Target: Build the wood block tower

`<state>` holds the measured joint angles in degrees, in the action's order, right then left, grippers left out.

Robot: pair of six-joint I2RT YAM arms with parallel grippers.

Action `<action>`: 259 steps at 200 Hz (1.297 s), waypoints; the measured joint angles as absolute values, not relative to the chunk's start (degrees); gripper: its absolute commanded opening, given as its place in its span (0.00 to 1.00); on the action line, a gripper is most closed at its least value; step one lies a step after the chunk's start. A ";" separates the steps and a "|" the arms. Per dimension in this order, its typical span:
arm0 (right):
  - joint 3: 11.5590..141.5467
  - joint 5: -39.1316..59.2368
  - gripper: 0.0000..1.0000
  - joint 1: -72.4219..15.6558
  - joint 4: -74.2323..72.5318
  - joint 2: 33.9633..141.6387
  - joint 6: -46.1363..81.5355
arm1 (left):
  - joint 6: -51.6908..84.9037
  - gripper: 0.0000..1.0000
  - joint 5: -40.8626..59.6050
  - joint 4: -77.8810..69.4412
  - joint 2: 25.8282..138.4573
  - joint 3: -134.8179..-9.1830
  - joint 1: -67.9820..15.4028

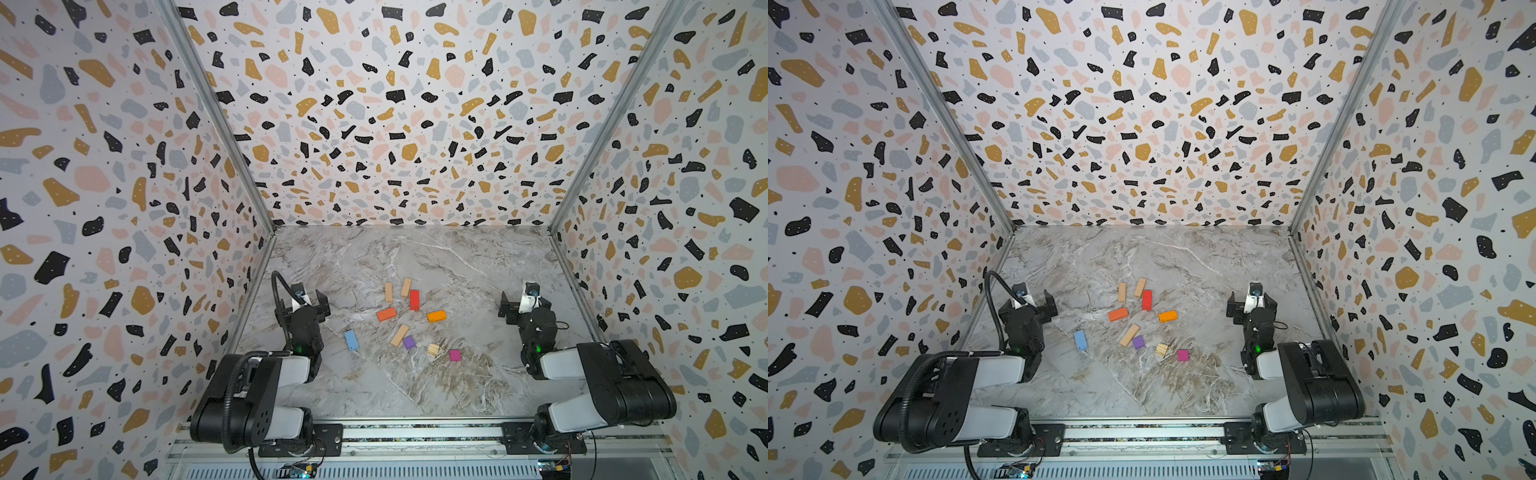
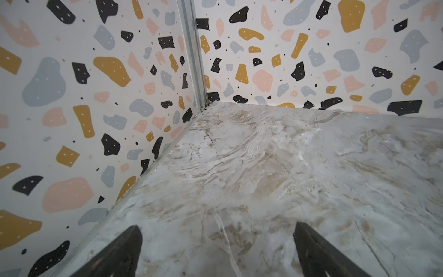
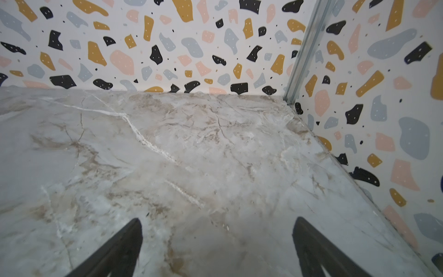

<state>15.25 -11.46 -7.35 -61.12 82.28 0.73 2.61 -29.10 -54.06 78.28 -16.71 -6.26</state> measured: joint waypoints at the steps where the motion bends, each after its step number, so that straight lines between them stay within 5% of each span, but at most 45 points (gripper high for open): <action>1: 15.75 -11.53 0.99 -7.49 -60.40 82.06 0.73 | 2.63 1.00 -29.17 -53.69 78.22 -17.04 -6.28; 45: 32.38 -13.34 0.99 -10.79 -38.61 79.64 4.60 | 9.52 1.00 -31.29 -30.44 74.48 -36.45 -7.20; 95: 48.51 -3.29 0.99 -13.02 -11.20 81.82 12.91 | 16.27 1.00 -19.62 -4.19 72.53 -51.33 -7.20; 166: 59.44 5.96 0.99 -27.22 10.83 87.13 18.61 | 16.43 1.00 0.75 11.46 72.14 -50.85 -9.50; 259: 62.22 8.16 0.98 -38.68 15.33 91.50 14.09 | 14.92 1.00 13.78 13.13 70.98 -47.09 -13.56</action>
<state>62.22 8.16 -38.68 15.33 91.50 14.09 14.92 13.78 13.13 70.98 -47.09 -13.56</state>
